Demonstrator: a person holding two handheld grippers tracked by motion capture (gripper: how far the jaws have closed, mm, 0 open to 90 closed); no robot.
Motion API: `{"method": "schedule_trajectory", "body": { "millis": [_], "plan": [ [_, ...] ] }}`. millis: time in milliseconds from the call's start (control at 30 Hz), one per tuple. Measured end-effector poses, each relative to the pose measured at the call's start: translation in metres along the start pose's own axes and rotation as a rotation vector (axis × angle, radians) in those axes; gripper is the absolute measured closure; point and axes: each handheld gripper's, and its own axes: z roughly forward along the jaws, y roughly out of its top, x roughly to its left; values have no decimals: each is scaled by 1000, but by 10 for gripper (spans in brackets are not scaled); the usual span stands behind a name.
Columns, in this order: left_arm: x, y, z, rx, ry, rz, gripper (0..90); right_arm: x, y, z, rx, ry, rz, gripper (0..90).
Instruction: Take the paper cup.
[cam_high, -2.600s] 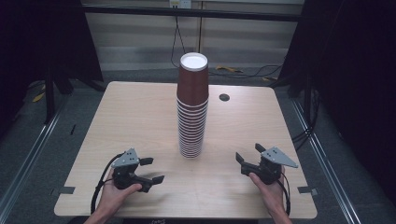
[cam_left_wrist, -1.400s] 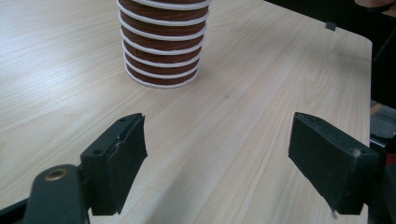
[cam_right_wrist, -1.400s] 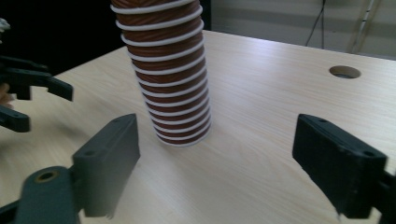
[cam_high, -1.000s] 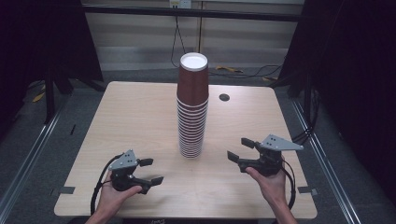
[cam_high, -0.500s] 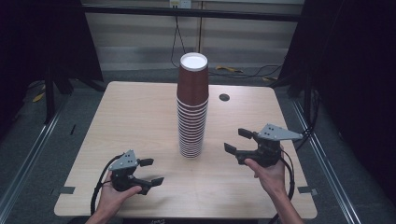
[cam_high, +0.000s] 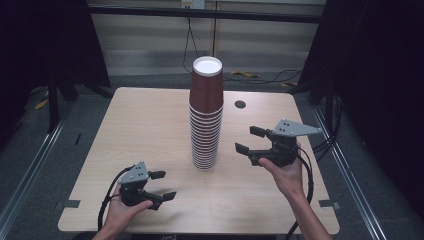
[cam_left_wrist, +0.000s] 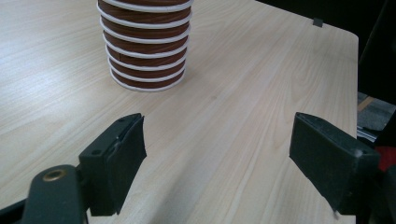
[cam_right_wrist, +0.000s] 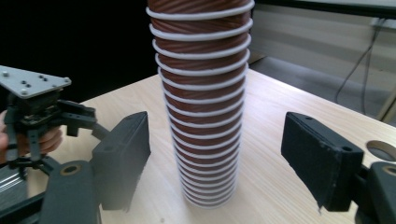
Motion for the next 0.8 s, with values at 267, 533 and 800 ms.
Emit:
{"method": "schedule_trajectory", "body": {
  "millis": [267, 533, 800],
  "plan": [
    [0, 0, 1, 4, -6, -1, 188, -5, 22, 4, 7, 32, -14, 240],
    [1, 0, 1, 4, -9, -1, 190, -6, 51, 7, 8, 84, -32, 238],
    [1, 0, 1, 5, -9, 1, 189, -6, 79, 13, 21, 110, -55, 220]
  ]
}}
